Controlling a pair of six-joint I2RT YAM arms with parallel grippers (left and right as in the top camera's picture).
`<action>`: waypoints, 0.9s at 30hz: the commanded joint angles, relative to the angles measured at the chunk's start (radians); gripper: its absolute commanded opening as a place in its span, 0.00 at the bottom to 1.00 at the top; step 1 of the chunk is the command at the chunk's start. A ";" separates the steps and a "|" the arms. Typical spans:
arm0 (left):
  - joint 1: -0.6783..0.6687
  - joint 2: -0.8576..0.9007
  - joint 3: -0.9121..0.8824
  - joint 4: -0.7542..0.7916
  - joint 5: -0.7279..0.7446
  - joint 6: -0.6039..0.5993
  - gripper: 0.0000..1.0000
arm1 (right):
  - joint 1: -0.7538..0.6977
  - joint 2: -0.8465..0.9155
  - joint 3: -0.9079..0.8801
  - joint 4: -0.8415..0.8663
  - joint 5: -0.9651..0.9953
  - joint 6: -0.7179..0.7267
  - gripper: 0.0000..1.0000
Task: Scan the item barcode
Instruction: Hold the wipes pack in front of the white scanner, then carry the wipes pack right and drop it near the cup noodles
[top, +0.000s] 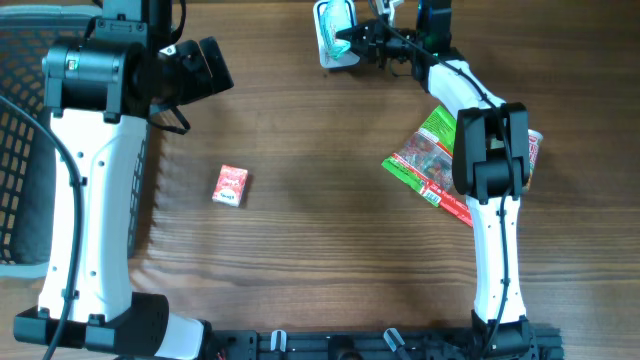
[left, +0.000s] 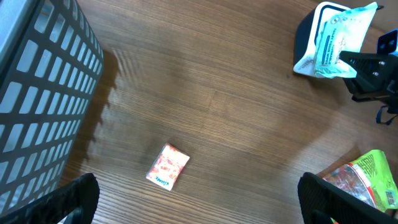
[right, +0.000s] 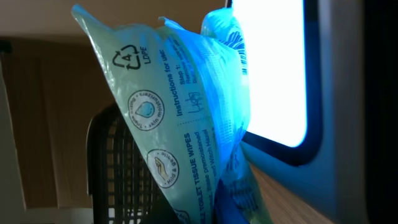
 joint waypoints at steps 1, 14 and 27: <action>0.005 0.000 0.003 0.000 0.005 0.020 1.00 | -0.018 0.021 0.017 -0.007 0.046 0.090 0.04; 0.005 0.000 0.003 0.000 0.005 0.020 1.00 | -0.020 -0.022 0.017 0.290 -0.067 0.189 0.05; 0.005 0.000 0.003 0.000 0.005 0.020 1.00 | -0.015 -0.444 0.017 -0.596 0.308 -0.552 0.05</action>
